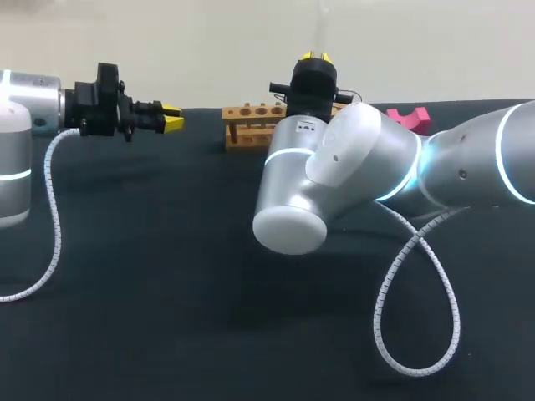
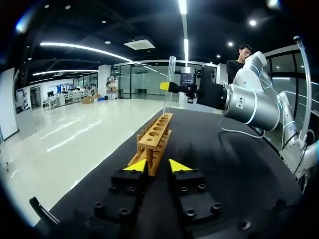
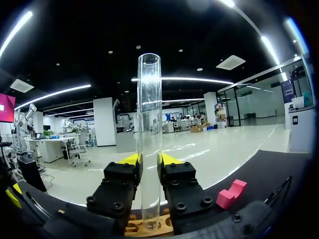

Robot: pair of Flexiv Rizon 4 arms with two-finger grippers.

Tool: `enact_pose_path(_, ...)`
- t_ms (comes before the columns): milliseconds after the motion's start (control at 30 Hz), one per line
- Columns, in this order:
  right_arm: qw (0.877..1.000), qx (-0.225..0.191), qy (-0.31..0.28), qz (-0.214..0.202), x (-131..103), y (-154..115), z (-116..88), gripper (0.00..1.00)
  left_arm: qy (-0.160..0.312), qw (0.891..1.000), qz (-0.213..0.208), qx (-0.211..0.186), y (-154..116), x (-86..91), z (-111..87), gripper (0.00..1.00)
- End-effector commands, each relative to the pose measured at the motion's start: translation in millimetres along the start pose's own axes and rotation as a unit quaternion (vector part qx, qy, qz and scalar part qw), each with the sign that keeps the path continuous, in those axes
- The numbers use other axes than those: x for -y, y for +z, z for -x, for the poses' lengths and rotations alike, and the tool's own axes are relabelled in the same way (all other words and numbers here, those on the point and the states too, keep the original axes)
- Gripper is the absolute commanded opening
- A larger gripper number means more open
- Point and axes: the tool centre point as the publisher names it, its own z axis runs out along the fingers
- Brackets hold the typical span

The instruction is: Grasp the test tube, adjust it, and insert it.

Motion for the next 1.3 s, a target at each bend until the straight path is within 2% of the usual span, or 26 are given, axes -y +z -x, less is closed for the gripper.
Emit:
enact_pose_path(33, 1.0, -0.001, 0.0, 0.002, 1, 2, -2, 0.0, 0.002, 1.0, 0.002, 0.002, -1, 1.7, -1.4, 1.0)
enact_pose_path(800, 1.0, -0.008, -0.002, 0.005, 2, 8, -10, 0.0, 0.002, 1.0, 0.002, 0.002, -1, 1.7, -1.4, 1.0)
enact_pose_path(1300, 0.999, -0.03, -0.001, 0.012, 2, 4, -26, 0.0, 0.002, 1.0, 0.002, 0.002, -1, 1.7, -1.4, 1.0)
